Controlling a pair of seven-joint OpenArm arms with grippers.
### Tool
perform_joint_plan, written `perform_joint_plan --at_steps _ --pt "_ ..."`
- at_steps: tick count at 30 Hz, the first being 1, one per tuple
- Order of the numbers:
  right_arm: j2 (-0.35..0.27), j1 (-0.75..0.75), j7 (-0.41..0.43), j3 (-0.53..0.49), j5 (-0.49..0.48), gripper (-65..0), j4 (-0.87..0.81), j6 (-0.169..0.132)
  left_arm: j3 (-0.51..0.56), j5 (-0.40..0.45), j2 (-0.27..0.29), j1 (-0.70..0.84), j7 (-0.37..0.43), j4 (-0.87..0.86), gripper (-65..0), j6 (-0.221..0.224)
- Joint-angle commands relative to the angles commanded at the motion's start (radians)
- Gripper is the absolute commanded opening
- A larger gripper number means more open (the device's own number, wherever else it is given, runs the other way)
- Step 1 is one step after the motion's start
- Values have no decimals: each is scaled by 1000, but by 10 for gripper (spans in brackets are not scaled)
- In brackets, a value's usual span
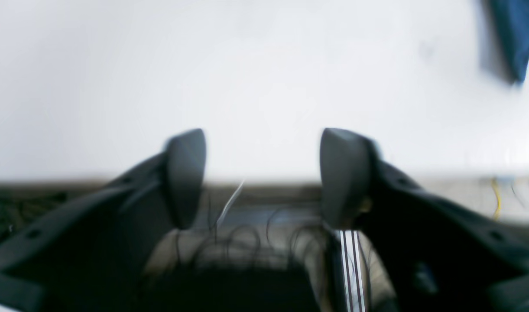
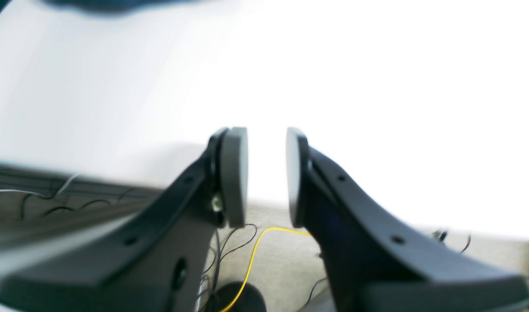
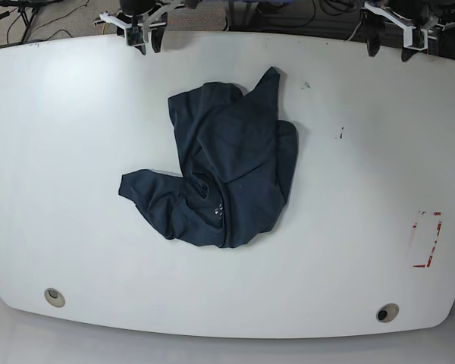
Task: Layout the t-shirt on the table in an organized manner, then fold the t-shirt properly
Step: 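Lower the right gripper onto the crumpled navy t-shirt and pinch fabric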
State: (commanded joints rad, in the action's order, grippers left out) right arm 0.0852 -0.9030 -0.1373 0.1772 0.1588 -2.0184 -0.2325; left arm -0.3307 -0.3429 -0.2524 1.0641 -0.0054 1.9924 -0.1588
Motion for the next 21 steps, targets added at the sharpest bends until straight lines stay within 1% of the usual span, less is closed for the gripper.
perform_joint_plan --at_steps 9,12,13,15,18,21 --pt "0 101 -5 -6 0 -496 -11 0 -8 5 -3 -94 0 -3 -190 0" --pt "2 150 -6 -6 0 -445 -11 0 -8 5 -3 -137 0 -3 -190 2" --pt "3 167 -6 -6 0 -414 -11 0 -8 5 -2 -147 0 -3 -190 2" --pt "3 199 -6 -6 0 -379 -11 0 -3 5 0 -163 0 -3 -190 2" --pt "3 255 -6 -6 -2 -335 -8 0 8 5 0 -183 0 -5 -190 2" --pt "2 308 -9 -8 -3 -306 -6 -2 21 5 0 -195 -11 -3 -189 2"
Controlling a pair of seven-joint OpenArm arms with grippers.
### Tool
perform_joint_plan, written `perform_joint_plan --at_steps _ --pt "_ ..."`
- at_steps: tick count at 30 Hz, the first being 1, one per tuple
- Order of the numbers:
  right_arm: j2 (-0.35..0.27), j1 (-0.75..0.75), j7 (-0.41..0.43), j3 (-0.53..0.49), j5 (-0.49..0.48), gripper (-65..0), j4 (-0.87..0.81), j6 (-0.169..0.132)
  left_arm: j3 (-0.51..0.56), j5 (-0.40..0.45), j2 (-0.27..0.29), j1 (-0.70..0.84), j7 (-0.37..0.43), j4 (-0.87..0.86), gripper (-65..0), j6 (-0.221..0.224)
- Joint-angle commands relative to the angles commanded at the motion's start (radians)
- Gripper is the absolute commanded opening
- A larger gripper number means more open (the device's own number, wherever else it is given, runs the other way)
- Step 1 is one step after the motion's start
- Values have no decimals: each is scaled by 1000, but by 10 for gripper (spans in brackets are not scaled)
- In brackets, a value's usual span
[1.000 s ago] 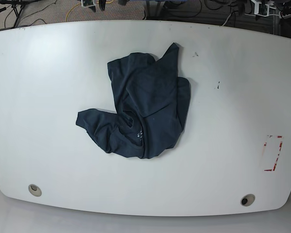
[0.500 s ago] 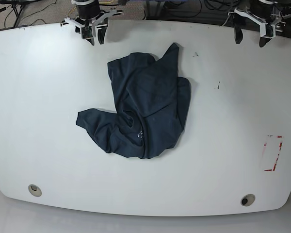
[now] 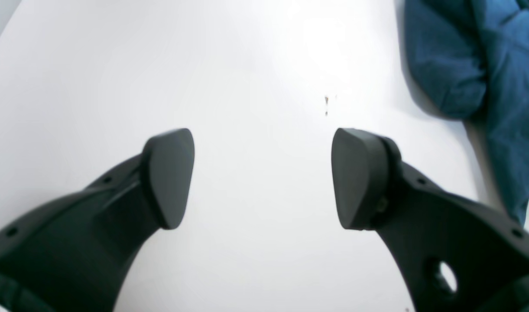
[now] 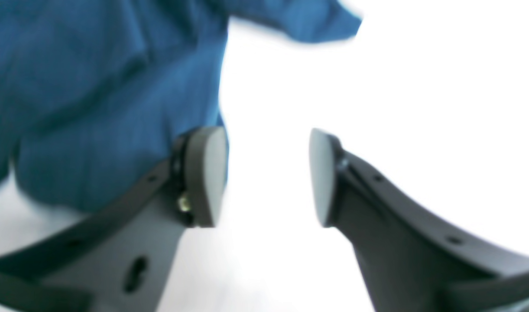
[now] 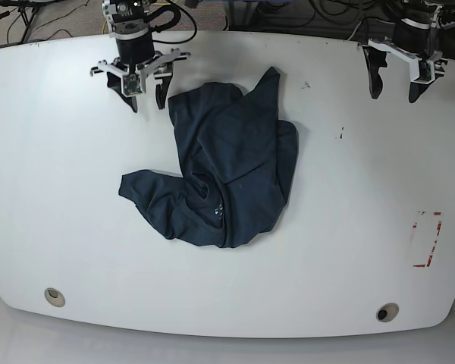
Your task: Layout the t-shirt on the table in an organized manner, then fold the t-shirt properly
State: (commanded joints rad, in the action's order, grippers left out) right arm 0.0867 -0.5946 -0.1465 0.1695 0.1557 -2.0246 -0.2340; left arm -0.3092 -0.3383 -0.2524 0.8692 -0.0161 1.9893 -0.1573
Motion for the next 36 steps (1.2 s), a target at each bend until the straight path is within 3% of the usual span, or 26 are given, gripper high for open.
perform_joint_plan --at_steps 5,9,12,21,29,36 --pt "-15 109 -120 -74 0 -250 3 -5 0 -2 2 -26 -63 3 -190 2" --pt "-63 230 -275 -173 -5 -208 35 -40 -2 -2 3 -54 -110 3 -192 2" --pt "-78 308 -331 -229 -6 -200 64 -55 -2 -2 3 -57 -118 3 -192 2" --pt "-72 499 -347 -250 -6 -262 242 -55 -3 -2 3 -61 -118 3 -192 2" --pt "-72 574 -341 -253 -8 -315 373 -57 -3 0 2 -63 -118 2 -192 2" --pt "-77 606 -341 -250 -95 -328 462 -95 -3 0 2 -63 -118 0 -192 2"
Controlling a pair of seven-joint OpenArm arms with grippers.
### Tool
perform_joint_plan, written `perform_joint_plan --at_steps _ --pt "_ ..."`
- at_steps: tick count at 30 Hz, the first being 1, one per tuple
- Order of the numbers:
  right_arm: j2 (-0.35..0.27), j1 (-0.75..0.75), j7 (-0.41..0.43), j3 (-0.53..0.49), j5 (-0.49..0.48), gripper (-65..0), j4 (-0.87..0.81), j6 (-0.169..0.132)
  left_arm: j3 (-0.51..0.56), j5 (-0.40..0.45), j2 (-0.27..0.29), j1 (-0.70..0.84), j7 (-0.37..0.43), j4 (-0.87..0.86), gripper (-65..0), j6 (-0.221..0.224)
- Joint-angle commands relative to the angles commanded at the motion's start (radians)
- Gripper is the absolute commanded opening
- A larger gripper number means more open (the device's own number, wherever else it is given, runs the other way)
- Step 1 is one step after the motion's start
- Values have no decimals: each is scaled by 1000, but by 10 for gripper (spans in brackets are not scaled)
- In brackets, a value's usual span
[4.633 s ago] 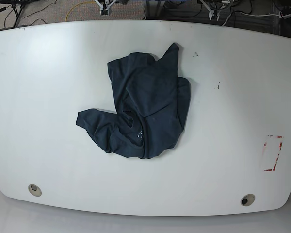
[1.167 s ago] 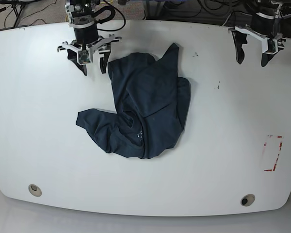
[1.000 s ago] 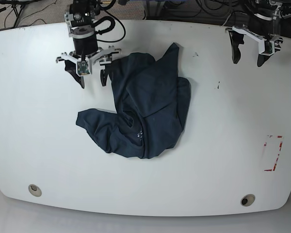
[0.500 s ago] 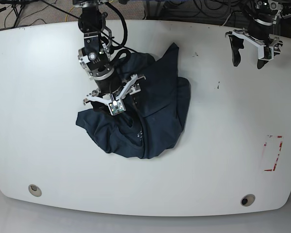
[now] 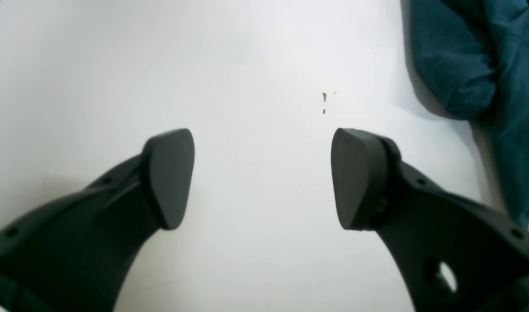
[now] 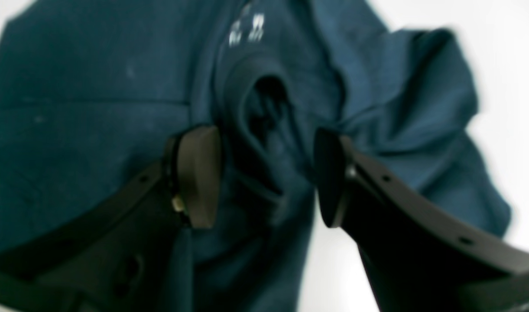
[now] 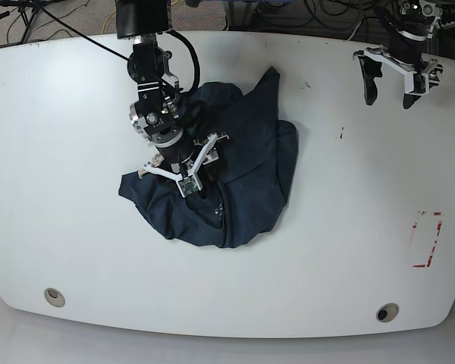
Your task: Layout the t-shirt on the table in an organized manner, then fold the t-shirt properly
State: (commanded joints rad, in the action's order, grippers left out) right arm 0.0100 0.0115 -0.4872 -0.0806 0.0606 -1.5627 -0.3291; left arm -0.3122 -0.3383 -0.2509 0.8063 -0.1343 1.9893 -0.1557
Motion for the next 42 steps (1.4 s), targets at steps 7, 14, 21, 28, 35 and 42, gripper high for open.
perform_joint_plan --at_steps 7,14,21,28,35,42 --pt "-2 18 20 0 -25 -342 61 2 0 0 0 -2 0 -2 -192 0" --pt "-2 20 35 0 -17 -596 63 2 0 0 2 -2 0 -3 -192 0" --pt "-2 9 34 0 -15 -644 26 2 6 0 2 -3 0 -3 -192 -2" --pt "-2 -54 29 -6 5 -650 -157 2 69 -2 -3 -18 0 -3 -187 -2" --pt "-2 -55 -14 -60 143 -650 -339 -5 169 0 -3 -61 0 -8 -186 -3" --pt "-2 43 -15 -135 244 -650 -419 -5 273 0 -3 -120 0 -28 -185 -3"
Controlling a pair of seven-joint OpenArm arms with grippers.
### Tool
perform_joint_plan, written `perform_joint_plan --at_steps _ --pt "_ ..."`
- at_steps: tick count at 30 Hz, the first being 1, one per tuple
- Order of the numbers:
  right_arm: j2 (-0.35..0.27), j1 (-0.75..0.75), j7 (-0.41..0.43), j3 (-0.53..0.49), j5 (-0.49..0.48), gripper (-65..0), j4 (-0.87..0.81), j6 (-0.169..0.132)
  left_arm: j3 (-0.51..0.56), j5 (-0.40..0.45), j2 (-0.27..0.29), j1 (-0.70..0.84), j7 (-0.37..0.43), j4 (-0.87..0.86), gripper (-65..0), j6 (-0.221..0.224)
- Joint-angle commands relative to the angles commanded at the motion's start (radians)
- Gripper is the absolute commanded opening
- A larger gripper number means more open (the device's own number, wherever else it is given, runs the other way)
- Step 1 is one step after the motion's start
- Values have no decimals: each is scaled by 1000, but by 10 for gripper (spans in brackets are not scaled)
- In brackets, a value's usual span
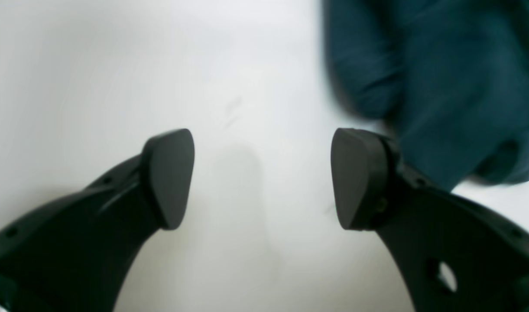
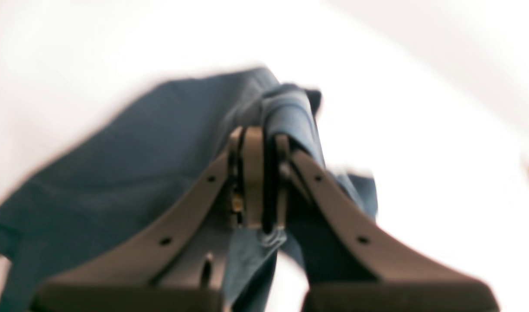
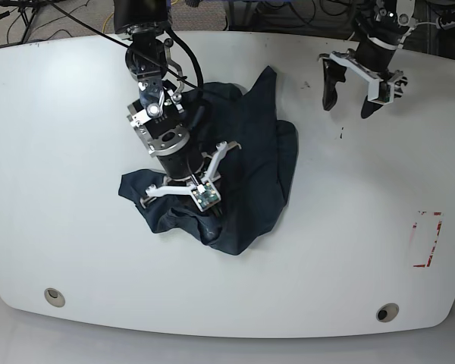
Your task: Layout the t-shirt on the table in an organized manner, then fold the t-shirt properly
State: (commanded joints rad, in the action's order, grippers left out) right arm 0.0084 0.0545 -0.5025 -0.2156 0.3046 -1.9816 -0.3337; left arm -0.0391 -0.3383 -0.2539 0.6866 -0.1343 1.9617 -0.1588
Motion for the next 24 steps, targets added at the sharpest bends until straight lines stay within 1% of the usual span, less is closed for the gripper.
perform_joint_plan --at_steps 6,10,13,17,24 --pt "0 126 -5 -52 83 -650 -26 0 71 0 -2 -44 -9 -2 -185 0" --pt "5 215 -5 -80 140 -650 -31 -2 103 0 0 -89 -86 -2 -189 0" --pt "5 270 -5 -95 160 -650 -31 -2 121 0 5 -117 -118 -6 -189 3" --pt "5 328 -6 -114 180 -650 -41 -2 140 0 5 -129 -124 -8 -187 6" --pt "6 414 -6 -166 244 -650 -44 -2 149 0 5 -161 -127 -28 -185 5"
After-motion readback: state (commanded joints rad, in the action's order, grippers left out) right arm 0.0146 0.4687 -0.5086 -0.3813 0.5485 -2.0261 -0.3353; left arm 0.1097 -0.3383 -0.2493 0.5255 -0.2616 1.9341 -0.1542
